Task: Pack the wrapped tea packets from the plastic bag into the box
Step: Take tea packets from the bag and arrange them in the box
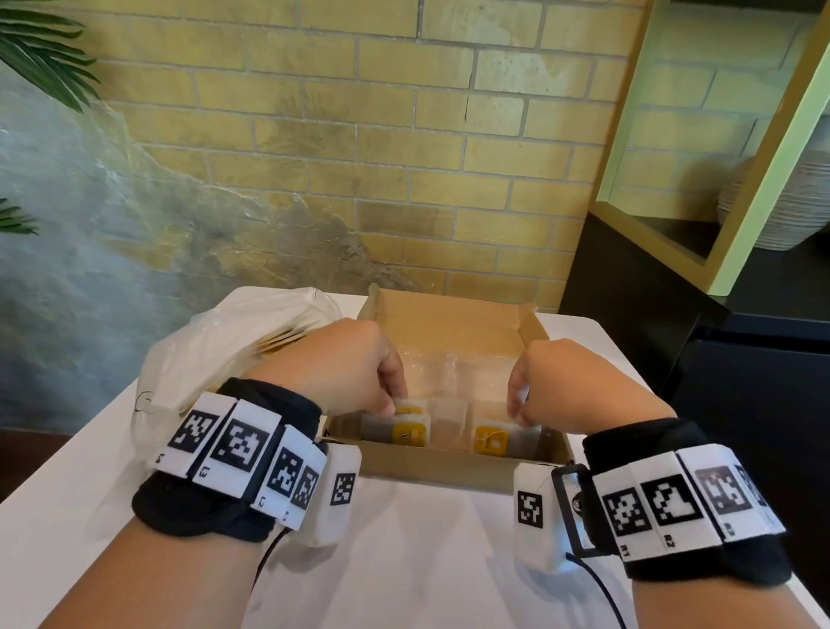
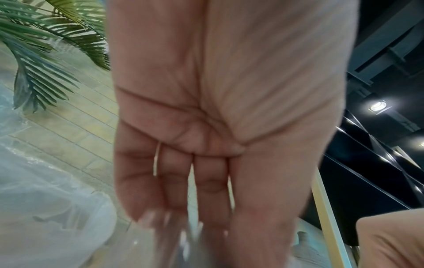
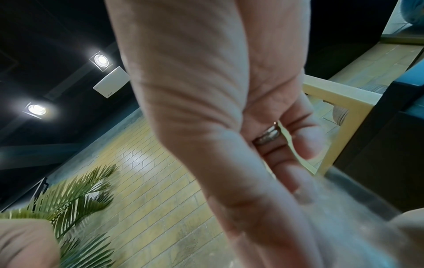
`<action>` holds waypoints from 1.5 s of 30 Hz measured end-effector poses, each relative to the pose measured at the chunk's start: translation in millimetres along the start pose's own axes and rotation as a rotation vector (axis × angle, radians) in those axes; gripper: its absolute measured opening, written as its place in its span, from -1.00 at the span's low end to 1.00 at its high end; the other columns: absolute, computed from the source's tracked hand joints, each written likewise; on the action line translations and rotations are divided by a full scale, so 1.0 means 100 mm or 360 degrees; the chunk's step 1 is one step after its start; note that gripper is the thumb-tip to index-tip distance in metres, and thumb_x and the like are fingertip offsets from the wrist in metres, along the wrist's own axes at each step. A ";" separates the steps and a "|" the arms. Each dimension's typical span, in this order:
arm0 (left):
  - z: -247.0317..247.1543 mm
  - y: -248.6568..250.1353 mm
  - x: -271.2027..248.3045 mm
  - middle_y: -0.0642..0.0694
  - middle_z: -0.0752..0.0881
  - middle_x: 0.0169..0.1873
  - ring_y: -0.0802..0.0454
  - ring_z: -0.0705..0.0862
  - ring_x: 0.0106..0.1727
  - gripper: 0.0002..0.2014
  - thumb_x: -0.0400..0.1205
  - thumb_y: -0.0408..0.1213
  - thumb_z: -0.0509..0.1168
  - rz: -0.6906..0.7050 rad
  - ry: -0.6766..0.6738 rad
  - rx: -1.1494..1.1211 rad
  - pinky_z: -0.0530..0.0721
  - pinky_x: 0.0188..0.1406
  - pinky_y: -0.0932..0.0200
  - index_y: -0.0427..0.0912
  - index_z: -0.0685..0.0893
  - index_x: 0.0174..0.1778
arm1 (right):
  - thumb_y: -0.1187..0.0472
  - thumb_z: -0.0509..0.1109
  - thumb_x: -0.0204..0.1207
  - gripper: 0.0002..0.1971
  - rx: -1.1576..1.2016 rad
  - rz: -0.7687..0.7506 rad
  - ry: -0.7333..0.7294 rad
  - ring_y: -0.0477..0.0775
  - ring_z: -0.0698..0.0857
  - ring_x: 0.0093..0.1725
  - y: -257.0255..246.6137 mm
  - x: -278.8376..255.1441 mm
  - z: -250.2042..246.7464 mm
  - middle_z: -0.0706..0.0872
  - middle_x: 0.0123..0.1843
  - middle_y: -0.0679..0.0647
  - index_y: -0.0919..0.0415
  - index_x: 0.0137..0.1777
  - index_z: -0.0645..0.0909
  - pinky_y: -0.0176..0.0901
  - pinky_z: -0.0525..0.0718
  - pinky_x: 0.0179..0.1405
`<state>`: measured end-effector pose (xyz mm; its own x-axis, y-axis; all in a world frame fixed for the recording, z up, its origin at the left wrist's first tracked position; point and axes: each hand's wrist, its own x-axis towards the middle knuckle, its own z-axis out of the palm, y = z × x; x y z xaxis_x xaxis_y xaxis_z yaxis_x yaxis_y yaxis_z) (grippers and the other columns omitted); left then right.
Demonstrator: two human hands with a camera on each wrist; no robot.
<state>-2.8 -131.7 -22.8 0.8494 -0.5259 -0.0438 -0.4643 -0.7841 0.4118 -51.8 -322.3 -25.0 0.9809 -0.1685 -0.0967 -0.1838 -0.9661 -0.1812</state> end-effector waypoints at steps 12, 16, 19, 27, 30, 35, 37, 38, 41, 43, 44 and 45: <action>0.02 0.05 -0.02 0.09 0.72 -0.29 0.18 0.65 -0.19 -0.81 0.47 -0.38 0.46 0.0007 -0.0017 0.0065 0.54 -0.23 0.34 0.04 0.75 -0.34 | 0.30 0.43 0.44 -0.86 -0.0033 0.0003 0.0002 0.13 0.67 0.13 0.00 0.02 0.02 0.74 0.10 0.11 0.19 -0.03 0.76 0.01 0.61 0.26; -0.03 0.05 -0.03 0.09 0.73 -0.30 0.19 0.65 -0.18 -0.85 0.50 -0.39 0.43 0.0029 0.0044 0.0063 0.60 -0.13 0.31 -0.01 0.81 -0.21 | 0.30 0.42 0.46 -0.88 -0.0023 -0.0032 0.0087 0.11 0.66 0.14 0.00 -0.02 -0.02 0.73 0.09 0.10 0.16 -0.06 0.76 -0.11 0.58 0.17; -0.01 0.03 -0.03 0.09 0.71 -0.25 0.11 0.67 -0.08 -0.81 0.46 -0.41 0.46 -0.0044 -0.0010 0.0081 0.62 -0.01 0.24 -0.02 0.79 -0.11 | 0.29 0.41 0.46 -0.87 -0.0050 -0.0024 0.0079 0.13 0.67 0.14 0.01 -0.01 0.02 0.74 0.09 0.10 0.16 -0.03 0.74 -0.05 0.61 0.23; -0.02 0.01 -0.02 0.05 0.66 -0.32 0.05 0.65 -0.09 -0.87 0.47 -0.41 0.46 -0.0155 -0.0033 0.0239 0.60 0.00 0.21 -0.07 0.77 -0.20 | 0.30 0.40 0.44 -0.84 -0.0104 0.0007 -0.0008 0.15 0.66 0.13 0.02 0.00 0.04 0.72 0.10 0.11 0.15 0.00 0.73 0.00 0.61 0.23; -0.03 -0.01 -0.01 0.01 0.69 -0.27 0.05 0.65 -0.09 -0.85 0.47 -0.42 0.44 -0.0133 0.0045 0.0246 0.56 -0.06 0.23 -0.04 0.75 -0.27 | 0.30 0.40 0.45 -0.86 -0.0102 -0.0009 0.0048 0.14 0.66 0.11 0.02 0.01 0.01 0.72 0.08 0.12 0.15 -0.03 0.74 -0.05 0.62 0.19; 0.01 -0.03 0.00 0.00 0.73 -0.13 0.03 0.68 0.02 -0.84 0.47 -0.39 0.45 -0.0143 0.0051 0.0214 0.62 0.07 0.19 -0.01 0.75 -0.17 | 0.33 0.39 0.43 -0.86 -0.0129 -0.0027 0.0077 0.14 0.67 0.08 0.01 -0.01 0.05 0.73 0.06 0.11 0.14 -0.07 0.72 -0.05 0.64 0.14; 0.03 -0.01 -0.01 0.00 0.73 -0.05 0.03 0.66 0.03 -0.81 0.46 -0.35 0.47 -0.0152 0.0009 0.0246 0.62 0.12 0.17 -0.03 0.74 -0.05 | 0.34 0.44 0.39 -0.84 -0.0165 -0.0012 0.0041 0.14 0.67 0.09 0.01 -0.01 0.07 0.73 0.07 0.10 0.13 -0.06 0.70 -0.03 0.65 0.15; 0.03 0.00 0.00 -0.01 0.73 -0.04 0.04 0.65 0.02 -0.81 0.47 -0.35 0.47 -0.0157 0.0006 0.0264 0.61 0.11 0.18 -0.04 0.75 -0.04 | 0.34 0.45 0.39 -0.82 -0.0181 -0.0005 0.0037 0.14 0.67 0.10 0.01 -0.01 0.07 0.72 0.08 0.09 0.12 -0.04 0.70 -0.03 0.64 0.16; 0.01 0.01 0.00 -0.03 0.72 -0.09 0.02 0.64 0.00 -0.86 0.47 -0.37 0.47 -0.0183 0.0032 0.0299 0.60 0.08 0.18 -0.06 0.76 -0.13 | 0.32 0.40 0.44 -0.82 -0.0187 -0.0007 0.0073 0.14 0.66 0.10 0.02 -0.01 0.07 0.71 0.09 0.10 0.11 0.01 0.69 -0.06 0.62 0.15; 0.00 -0.01 0.01 -0.03 0.73 -0.11 0.00 0.67 0.02 -0.88 0.46 -0.37 0.47 -0.0184 0.0078 0.0319 0.61 0.08 0.17 -0.04 0.74 -0.20 | 0.32 0.38 0.46 -0.82 -0.0194 -0.0011 0.0072 0.14 0.66 0.11 0.02 -0.01 0.07 0.71 0.09 0.10 0.11 0.02 0.70 -0.07 0.61 0.15; 0.00 -0.02 0.01 -0.03 0.74 -0.12 0.00 0.67 0.01 -0.88 0.46 -0.37 0.47 -0.0175 0.0110 0.0312 0.62 0.06 0.18 -0.03 0.74 -0.23 | 0.32 0.38 0.46 -0.82 -0.0199 -0.0010 0.0066 0.14 0.65 0.12 0.02 0.00 0.07 0.71 0.10 0.10 0.11 0.00 0.70 -0.07 0.60 0.15; 0.00 -0.03 0.02 -0.03 0.75 -0.12 0.01 0.68 0.00 -0.87 0.45 -0.38 0.47 -0.0164 0.0138 0.0300 0.62 0.06 0.19 -0.03 0.74 -0.24 | 0.32 0.38 0.46 -0.84 -0.0204 -0.0014 0.0062 0.15 0.65 0.13 0.02 0.00 0.07 0.70 0.11 0.10 0.12 -0.02 0.70 -0.06 0.59 0.16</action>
<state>-0.2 -130.3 -23.6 0.9094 -0.4160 0.0051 -0.4058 -0.8842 0.2315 -52.4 -322.5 -31.7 0.9846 -0.1649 -0.0572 -0.1680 -0.9842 -0.0553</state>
